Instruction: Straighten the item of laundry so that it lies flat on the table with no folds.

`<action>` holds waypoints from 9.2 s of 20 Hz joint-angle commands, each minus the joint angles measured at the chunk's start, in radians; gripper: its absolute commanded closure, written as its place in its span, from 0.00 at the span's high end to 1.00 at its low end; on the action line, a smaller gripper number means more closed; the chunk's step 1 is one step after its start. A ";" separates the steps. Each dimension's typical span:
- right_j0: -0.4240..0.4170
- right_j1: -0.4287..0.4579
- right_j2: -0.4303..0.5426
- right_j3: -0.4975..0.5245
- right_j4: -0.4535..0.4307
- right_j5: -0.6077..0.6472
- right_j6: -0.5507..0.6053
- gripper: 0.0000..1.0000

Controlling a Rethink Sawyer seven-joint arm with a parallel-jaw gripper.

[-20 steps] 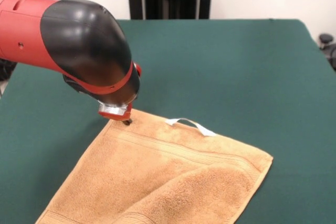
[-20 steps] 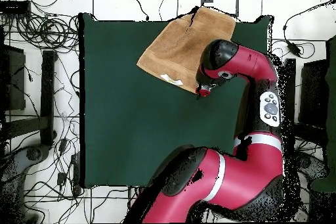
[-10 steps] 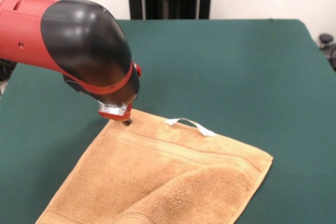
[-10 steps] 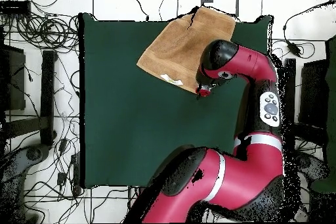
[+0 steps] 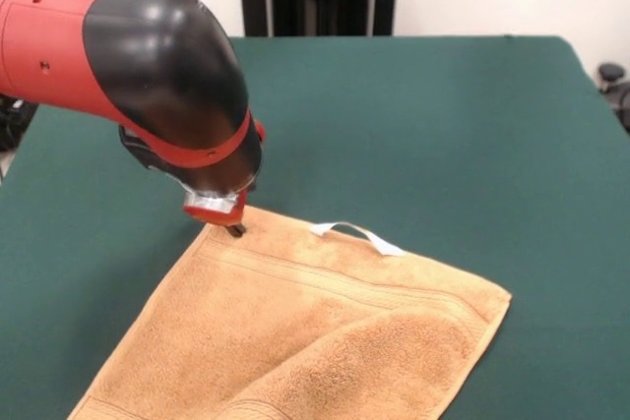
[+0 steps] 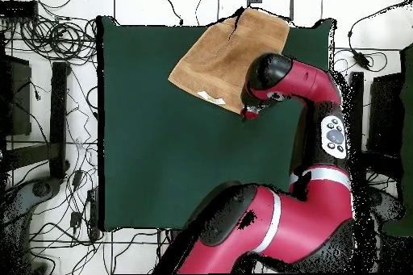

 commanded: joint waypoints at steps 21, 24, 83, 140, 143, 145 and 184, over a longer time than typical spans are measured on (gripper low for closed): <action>-0.024 0.235 0.024 0.232 -0.151 -0.707 0.276 1.00; -0.028 0.232 0.029 0.235 -0.146 -0.698 0.268 1.00; -0.004 0.264 0.012 0.084 -0.069 -0.249 0.213 0.00; -0.053 0.236 0.067 0.154 -0.011 -0.349 0.165 0.00; -0.064 0.227 0.078 0.175 -0.004 -0.392 0.162 0.00; -0.074 0.219 0.090 0.194 -0.001 -0.435 0.159 0.00; -0.050 0.221 0.067 0.158 -0.017 -0.365 0.144 1.00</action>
